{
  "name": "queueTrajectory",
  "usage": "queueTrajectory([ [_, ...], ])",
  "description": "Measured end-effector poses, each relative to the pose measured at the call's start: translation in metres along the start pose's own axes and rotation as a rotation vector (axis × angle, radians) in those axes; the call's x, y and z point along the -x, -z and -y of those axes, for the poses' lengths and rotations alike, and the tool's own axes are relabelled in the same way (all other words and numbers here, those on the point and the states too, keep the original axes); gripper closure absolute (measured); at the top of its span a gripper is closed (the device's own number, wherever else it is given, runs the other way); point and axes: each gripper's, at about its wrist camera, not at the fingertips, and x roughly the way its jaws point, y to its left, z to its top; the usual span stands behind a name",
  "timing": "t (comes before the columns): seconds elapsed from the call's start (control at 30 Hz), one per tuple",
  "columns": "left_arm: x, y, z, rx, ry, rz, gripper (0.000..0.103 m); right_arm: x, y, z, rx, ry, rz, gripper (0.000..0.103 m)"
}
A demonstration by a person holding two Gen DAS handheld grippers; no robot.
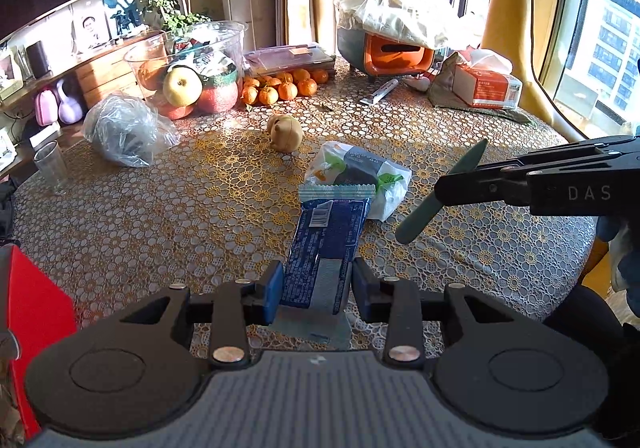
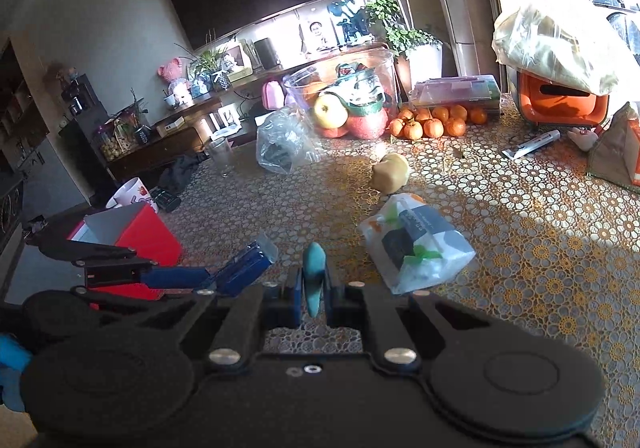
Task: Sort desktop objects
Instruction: 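Carry the blue packet with the left tool while the right tool carries the stick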
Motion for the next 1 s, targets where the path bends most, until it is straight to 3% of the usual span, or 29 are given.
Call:
queueTrajectory([
  [0.43,0.070,0.022,-0.029,0.061,-0.095,0.058,0.068,0.014,-0.007,-0.063,0.069,-0.100,0.023,0.093],
  [0.67,0.102,0.035,-0.063,0.129,-0.136,0.068,0.068,-0.004,-0.015,-0.105,0.127,-0.160,0.005,0.093],
  [1.0,0.141,0.060,-0.118,0.185,-0.255,0.076,0.068,-0.031,-0.024,-0.172,0.219,-0.270,-0.017,0.093],
])
